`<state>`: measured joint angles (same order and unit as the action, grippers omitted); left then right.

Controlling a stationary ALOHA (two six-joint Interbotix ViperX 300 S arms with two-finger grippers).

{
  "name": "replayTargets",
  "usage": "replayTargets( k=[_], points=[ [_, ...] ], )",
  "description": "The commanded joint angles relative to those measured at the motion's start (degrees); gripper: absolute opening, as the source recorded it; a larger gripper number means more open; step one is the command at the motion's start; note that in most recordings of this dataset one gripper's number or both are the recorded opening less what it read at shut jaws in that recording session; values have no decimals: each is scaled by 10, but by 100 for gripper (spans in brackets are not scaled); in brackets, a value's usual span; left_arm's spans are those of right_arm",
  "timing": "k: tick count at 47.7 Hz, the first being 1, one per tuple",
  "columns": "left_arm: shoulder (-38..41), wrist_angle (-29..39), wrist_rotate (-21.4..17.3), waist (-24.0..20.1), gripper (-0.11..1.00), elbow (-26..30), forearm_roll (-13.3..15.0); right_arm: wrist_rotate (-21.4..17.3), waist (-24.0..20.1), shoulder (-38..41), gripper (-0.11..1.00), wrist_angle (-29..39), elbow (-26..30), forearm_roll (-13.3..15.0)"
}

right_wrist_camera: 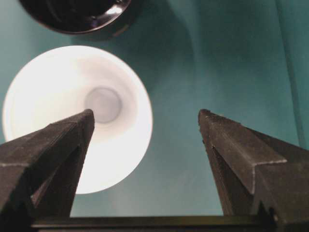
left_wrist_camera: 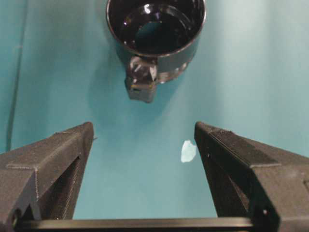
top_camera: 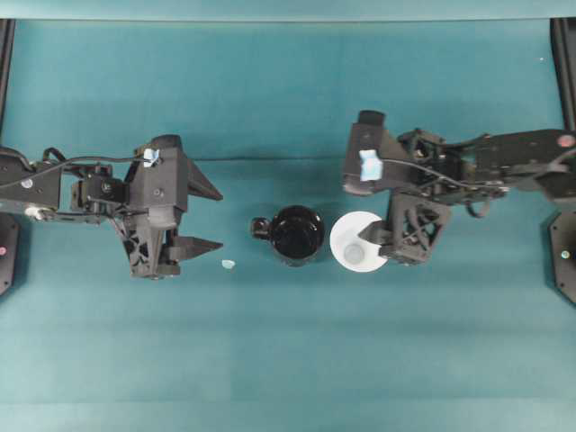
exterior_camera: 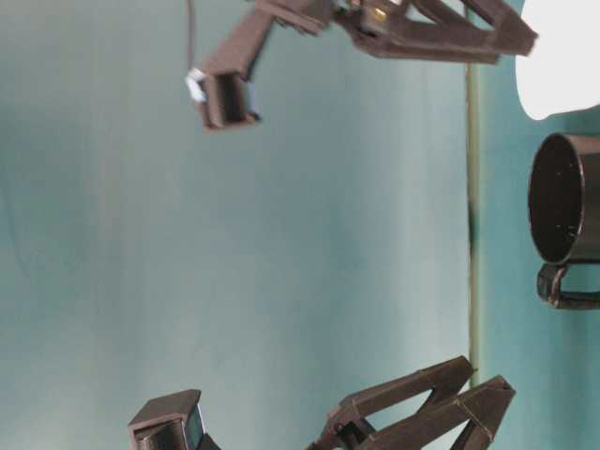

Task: Put a paper cup into the cup holder on your left arm.
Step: 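Move the right gripper over the white paper cup's rim, then grip the cup rim with the right gripper and lift it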

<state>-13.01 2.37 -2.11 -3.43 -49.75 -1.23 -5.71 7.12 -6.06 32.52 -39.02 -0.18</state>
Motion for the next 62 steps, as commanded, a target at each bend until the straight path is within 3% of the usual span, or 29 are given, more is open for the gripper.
replayTargets(
  k=[1,54,62],
  points=[
    [-3,-5,1,0,88,6,-1,2,4,5,91,-2,11,2],
    [2,-9,2,0,88,8,-1,3,4,49,90,-9,11,2],
    [2,-9,2,0,88,8,-1,2,4,51,83,-9,17,3]
  ],
)
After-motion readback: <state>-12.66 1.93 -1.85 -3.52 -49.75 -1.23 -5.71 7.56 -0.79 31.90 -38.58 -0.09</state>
